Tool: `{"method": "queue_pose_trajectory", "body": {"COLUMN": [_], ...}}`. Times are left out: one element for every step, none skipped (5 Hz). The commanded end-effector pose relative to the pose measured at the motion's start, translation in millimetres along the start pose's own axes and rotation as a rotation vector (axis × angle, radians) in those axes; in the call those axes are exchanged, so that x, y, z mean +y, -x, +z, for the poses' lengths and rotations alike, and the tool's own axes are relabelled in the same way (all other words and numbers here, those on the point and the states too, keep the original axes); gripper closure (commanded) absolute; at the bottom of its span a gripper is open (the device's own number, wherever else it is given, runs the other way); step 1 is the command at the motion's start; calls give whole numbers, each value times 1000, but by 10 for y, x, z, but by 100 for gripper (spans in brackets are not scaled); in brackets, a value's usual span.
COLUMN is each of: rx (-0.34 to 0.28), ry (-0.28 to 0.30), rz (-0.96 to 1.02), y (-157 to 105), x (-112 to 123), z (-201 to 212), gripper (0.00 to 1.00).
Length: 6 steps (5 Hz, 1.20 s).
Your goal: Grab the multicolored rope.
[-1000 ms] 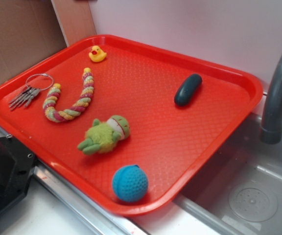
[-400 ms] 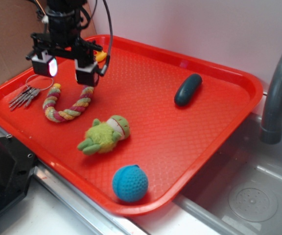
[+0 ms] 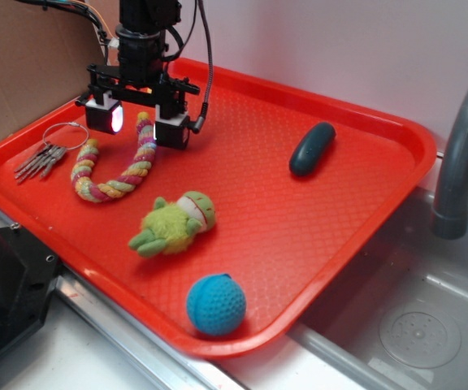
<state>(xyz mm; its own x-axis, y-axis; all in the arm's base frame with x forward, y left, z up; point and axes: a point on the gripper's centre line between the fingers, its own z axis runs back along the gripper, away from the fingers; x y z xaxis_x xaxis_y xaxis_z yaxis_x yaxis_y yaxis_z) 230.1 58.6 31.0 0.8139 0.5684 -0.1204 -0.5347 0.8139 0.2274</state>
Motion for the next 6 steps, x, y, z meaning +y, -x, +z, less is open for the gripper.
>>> {"method": "queue_pose_trajectory", "body": {"rx": [-19,-14,-25,-51,-75,-96], "ry": [24,68,98,96,134,193], "rz": [21,24,32,21,0,-108], "y": [-96,128,140,87,84,6], "x": [125,309,390,416,461,506], "z": [49,9,12,14,79,63], "gripper": [27,100,100,100,100,100]}}
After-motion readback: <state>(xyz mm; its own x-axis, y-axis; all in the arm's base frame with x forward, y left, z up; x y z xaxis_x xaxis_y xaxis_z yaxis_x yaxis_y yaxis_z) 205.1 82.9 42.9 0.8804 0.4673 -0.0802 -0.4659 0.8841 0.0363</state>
